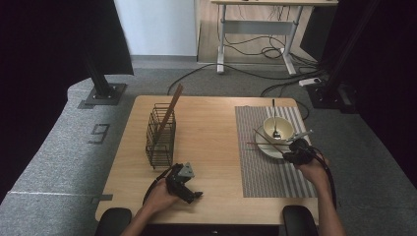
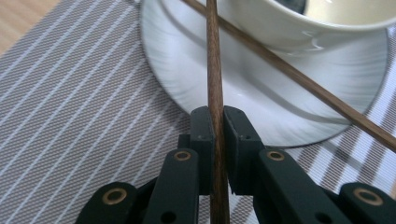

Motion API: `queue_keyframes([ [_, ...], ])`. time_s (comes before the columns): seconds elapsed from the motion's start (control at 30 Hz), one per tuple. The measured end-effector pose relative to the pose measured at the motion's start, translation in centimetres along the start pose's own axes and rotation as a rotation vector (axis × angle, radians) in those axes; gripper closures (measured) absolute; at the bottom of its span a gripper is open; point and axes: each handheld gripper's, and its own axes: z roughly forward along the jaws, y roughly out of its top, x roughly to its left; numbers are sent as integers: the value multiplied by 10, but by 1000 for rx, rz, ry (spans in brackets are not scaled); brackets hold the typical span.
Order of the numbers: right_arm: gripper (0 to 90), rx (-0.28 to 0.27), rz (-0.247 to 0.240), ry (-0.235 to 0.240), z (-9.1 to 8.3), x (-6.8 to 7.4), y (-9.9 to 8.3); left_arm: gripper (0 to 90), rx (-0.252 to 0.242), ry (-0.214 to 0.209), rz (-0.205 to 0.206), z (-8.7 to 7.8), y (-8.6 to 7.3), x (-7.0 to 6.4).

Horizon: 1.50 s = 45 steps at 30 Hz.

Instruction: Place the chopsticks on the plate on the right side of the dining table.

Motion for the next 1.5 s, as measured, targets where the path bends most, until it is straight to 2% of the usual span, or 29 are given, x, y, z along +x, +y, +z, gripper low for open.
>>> queue_keyframes([
  [0.17, 813, 10, 11, 6, 2, -5, -1, 0, -1, -1, -1, 0, 0, 0],
  [0.43, 777, 25, 34, -13, 6, -16, -3, 1, -4, -4, 4, 0, 0, 0],
  [0.8, 717, 19, 64, -46, 7, -27, -7, 19, -9, -9, 11, -1, -1, -1],
  [1.0, 605, 17, 88, -92, 6, -33, -11, 26, -14, -10, 11, -1, -1, -1],
  [1.23, 554, 12, 93, -126, 7, -37, -15, 27, -14, -10, 12, -1, -1, -1],
  [1.4, 496, -36, 95, -139, 7, -40, -16, 32, -14, -12, 16, -1, -1, -1],
  [1.5, 475, -44, 99, -144, 7, -42, -17, 34, -14, -12, 17, -1, -1, -1],
])
